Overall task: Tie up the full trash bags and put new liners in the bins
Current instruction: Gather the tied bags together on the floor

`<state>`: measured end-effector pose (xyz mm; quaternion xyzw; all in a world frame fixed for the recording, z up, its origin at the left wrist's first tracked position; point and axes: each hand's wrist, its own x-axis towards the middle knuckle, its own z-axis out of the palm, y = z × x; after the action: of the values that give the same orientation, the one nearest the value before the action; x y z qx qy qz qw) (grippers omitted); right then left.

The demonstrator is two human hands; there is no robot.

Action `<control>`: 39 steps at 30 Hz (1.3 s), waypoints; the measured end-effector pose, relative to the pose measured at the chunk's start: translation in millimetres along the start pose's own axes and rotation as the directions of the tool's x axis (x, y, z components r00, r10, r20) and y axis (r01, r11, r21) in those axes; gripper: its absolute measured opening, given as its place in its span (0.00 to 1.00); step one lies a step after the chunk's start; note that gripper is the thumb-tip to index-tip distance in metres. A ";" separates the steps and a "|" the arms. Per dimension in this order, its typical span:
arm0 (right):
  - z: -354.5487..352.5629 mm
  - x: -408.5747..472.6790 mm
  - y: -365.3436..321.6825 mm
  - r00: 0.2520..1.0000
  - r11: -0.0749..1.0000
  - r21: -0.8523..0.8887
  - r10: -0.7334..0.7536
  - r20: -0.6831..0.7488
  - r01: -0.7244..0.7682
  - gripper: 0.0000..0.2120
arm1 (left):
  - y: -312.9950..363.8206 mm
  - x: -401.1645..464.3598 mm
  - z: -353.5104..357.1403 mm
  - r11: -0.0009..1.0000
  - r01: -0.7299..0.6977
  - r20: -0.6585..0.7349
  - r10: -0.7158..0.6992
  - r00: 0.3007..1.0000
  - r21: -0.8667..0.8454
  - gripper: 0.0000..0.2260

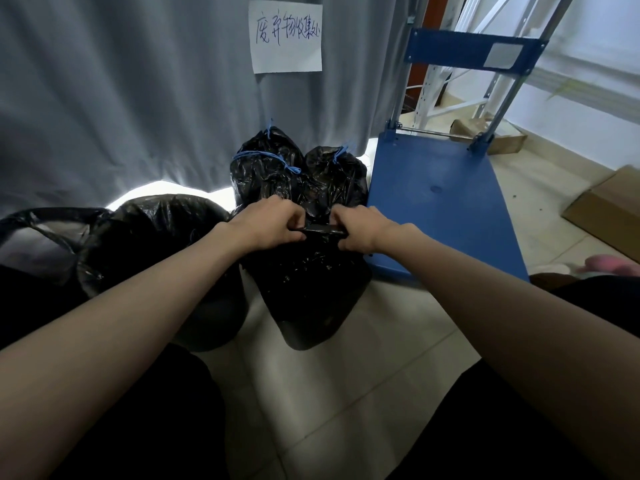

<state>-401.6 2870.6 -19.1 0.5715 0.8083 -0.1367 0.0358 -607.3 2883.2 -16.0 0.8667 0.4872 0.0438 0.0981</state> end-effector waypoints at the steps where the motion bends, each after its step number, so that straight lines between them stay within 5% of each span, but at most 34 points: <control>1: -1.2 -2.0 -1.8 0.999 0.998 0.054 -0.019 -0.041 0.022 0.12 | 0.8 -1.7 -0.6 1.000 -0.013 -0.004 0.013 1.000 -0.004 0.07; 5: -8.3 -7.5 -5.4 0.990 0.976 0.209 -0.035 -0.139 0.064 0.04 | -0.6 -11.9 -1.6 0.998 -0.056 -0.045 0.055 0.997 -0.031 0.09; 10: -13.6 -14.4 -2.8 0.990 0.919 0.394 0.070 -0.124 -0.016 0.13 | -7.1 -31.7 -1.9 0.996 -0.088 -0.010 0.088 0.996 0.018 0.25; 15: -9.0 -14.1 6.1 0.985 0.932 0.346 0.149 -0.086 -0.111 0.09 | -9.3 -39.3 -4.8 0.975 -0.148 -0.213 0.182 0.960 0.167 0.20; 18: -7.7 -13.6 3.8 0.946 0.936 0.342 0.186 -0.266 -0.088 0.09 | -8.5 -38.9 -8.9 0.977 -0.161 -0.279 0.195 0.940 0.139 0.11; 20: -13.8 -14.8 -5.9 0.913 0.895 0.442 0.128 -0.388 0.063 0.11 | -5.3 -37.4 -12.3 0.989 -0.149 -0.311 0.141 0.940 -0.002 0.07; 23: -22.1 -19.2 -21.5 0.967 0.843 0.503 -0.074 -0.245 0.192 0.15 | -1.3 -34.7 -16.7 0.982 -0.152 -0.335 0.105 0.936 -0.115 0.08; 29: -11.2 -23.2 -17.7 0.982 0.967 0.170 -0.183 -0.054 0.190 0.06 | -7.1 -43.3 -10.0 0.969 -0.088 -0.108 0.064 0.992 -0.232 0.14; 39: 5.4 -41.1 -21.4 0.948 0.982 0.045 -0.191 0.256 0.186 0.07 | 6.8 -71.6 12.3 0.972 -0.227 0.168 0.215 0.962 0.059 0.14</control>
<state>-408.0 2824.9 -11.6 0.4692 0.8462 -0.2211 0.1219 -636.8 2817.2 -25.1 0.9195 0.3792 -0.0346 0.0976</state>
